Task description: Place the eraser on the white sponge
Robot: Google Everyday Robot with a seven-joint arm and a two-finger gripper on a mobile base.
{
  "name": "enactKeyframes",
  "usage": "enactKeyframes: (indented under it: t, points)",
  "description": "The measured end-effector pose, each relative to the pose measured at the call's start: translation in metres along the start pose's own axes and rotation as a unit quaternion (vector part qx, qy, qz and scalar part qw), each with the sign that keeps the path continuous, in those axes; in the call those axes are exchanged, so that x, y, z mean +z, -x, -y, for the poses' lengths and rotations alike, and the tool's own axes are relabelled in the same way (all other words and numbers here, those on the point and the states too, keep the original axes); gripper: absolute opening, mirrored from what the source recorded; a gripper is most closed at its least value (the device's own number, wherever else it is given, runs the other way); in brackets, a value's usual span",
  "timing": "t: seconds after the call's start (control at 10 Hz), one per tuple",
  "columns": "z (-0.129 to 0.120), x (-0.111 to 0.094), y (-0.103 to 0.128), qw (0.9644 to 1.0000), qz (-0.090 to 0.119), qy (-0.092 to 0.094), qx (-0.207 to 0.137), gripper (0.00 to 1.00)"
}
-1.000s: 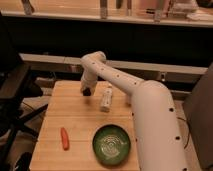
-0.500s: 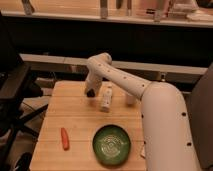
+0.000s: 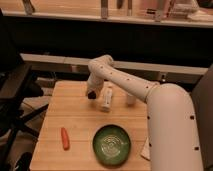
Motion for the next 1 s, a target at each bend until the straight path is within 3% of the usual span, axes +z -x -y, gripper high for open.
enactKeyframes:
  t: [0.2, 0.5, 1.0]
  points:
    - [-0.002, -0.005, -0.003, 1.0000, -0.002, 0.000, -0.003, 0.00]
    - [0.021, -0.002, -0.004, 1.0000, -0.001, -0.001, -0.006, 0.00]
    - [0.021, -0.004, -0.005, 1.0000, -0.001, 0.002, 0.001, 0.00]
